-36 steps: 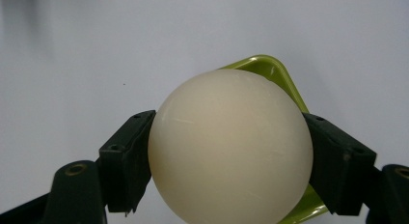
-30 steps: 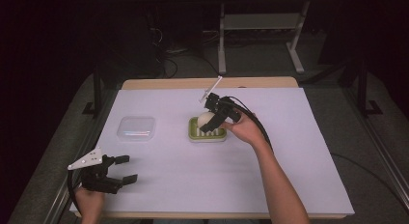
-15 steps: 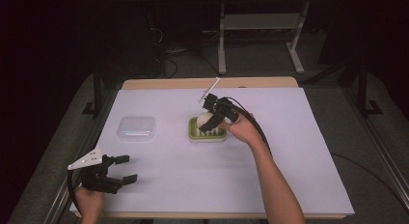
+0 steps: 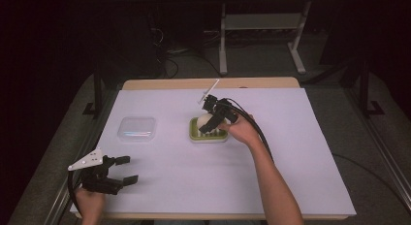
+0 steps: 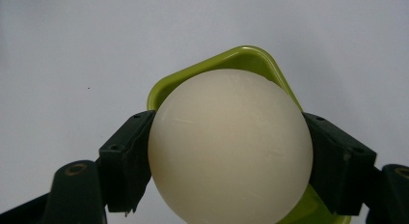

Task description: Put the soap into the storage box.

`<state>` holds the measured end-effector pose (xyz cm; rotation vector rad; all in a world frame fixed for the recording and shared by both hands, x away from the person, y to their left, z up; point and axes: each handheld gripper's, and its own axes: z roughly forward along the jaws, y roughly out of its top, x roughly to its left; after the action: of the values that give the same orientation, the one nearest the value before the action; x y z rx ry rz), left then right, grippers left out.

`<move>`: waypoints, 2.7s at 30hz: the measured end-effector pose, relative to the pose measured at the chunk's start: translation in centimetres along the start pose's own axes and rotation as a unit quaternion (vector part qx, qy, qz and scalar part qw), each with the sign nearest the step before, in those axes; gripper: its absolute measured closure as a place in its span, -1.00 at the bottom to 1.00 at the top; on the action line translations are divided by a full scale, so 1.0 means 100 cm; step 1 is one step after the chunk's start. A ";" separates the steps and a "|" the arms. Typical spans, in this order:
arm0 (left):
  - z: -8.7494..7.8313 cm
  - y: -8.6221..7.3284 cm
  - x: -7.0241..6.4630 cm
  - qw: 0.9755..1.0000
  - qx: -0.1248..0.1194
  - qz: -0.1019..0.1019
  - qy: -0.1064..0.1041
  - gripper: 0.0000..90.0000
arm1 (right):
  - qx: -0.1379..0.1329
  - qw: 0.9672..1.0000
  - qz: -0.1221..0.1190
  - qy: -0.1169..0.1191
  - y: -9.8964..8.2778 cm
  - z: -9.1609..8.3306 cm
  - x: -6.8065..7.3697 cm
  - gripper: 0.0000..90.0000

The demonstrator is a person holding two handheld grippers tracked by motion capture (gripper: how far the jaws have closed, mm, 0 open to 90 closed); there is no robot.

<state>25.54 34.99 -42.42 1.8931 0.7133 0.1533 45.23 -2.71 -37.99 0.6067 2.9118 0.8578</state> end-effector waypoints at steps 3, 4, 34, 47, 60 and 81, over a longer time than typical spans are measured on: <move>0.000 0.000 0.000 1.000 -0.001 0.000 0.000 -0.71 | 0.002 1.000 0.004 0.000 0.000 0.002 -0.001 -0.47; 0.000 0.000 0.000 1.000 0.000 0.000 0.000 -0.71 | 0.002 1.000 0.005 0.000 0.000 0.002 -0.001 -0.47; 0.000 0.000 -0.001 1.000 -0.002 -0.001 0.000 -0.71 | 0.029 0.999 0.018 0.000 -0.004 0.020 -0.005 -0.47; 0.000 0.000 -0.001 1.000 -0.001 -0.001 0.001 -0.71 | 0.038 0.999 0.021 -0.003 -0.005 0.020 -0.006 -0.47; 0.000 0.000 -0.001 1.000 -0.002 -0.002 0.000 -0.71 | 0.043 0.999 0.022 -0.002 -0.006 0.021 -0.007 -0.47; 0.000 0.000 -0.002 1.000 -0.002 0.002 0.001 -0.71 | 0.048 0.999 0.025 -0.006 -0.006 0.019 -0.007 -0.47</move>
<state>25.42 34.91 -42.35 1.8915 0.7110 0.1591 45.93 -2.47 -39.93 0.6907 2.9533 0.7204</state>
